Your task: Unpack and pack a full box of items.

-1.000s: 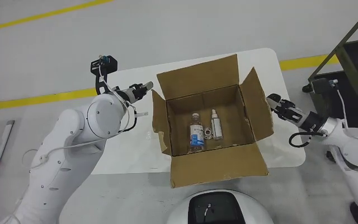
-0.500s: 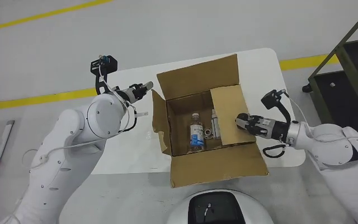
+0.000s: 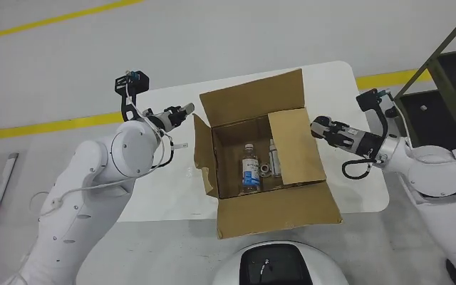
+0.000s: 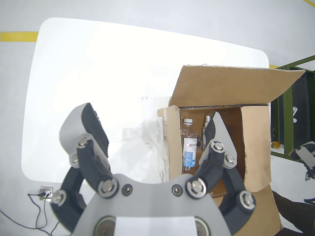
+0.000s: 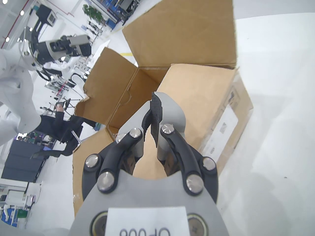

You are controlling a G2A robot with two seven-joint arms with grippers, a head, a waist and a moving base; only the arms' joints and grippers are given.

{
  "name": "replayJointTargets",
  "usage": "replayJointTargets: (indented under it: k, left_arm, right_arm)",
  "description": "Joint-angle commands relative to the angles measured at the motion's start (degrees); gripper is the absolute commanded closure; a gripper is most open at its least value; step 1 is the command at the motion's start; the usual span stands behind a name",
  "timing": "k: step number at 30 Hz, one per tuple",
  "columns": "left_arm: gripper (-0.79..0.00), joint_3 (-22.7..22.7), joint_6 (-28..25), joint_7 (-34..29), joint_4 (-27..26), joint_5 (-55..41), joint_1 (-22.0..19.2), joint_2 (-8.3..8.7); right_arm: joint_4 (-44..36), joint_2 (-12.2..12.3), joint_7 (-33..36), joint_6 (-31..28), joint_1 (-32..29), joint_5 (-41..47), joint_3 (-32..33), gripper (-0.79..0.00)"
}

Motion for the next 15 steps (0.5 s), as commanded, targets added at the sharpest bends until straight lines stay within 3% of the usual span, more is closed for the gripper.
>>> replayJointTargets:
  k: [1,3,6,11,15]
  left_arm:
    - [0.000,-0.5,-3.2,-0.8,-0.5,3.9,0.4,0.57]
    - [0.000,-1.5,-5.2,-2.7,-1.1,6.5,1.2,1.16]
    - [0.000,-1.6,-12.7,-7.8,-2.4,15.9,3.1,2.61]
    - [0.000,-4.4,-16.5,-13.7,-5.0,18.4,8.8,4.09]
    - [0.000,-5.2,-21.0,-14.2,-7.0,18.0,13.5,4.66]
  right_arm:
    - [0.6,0.1,-0.8,0.6,0.2,-0.1,0.9,0.000]
    - [1.5,0.1,-1.8,1.1,0.4,0.1,1.6,0.000]
    - [3.0,0.2,-3.0,1.9,0.8,0.6,2.5,0.000]
    - [5.5,0.2,-5.6,3.9,1.8,0.5,3.9,0.000]
    - [7.6,0.2,-7.5,5.7,2.6,0.4,4.3,0.000]
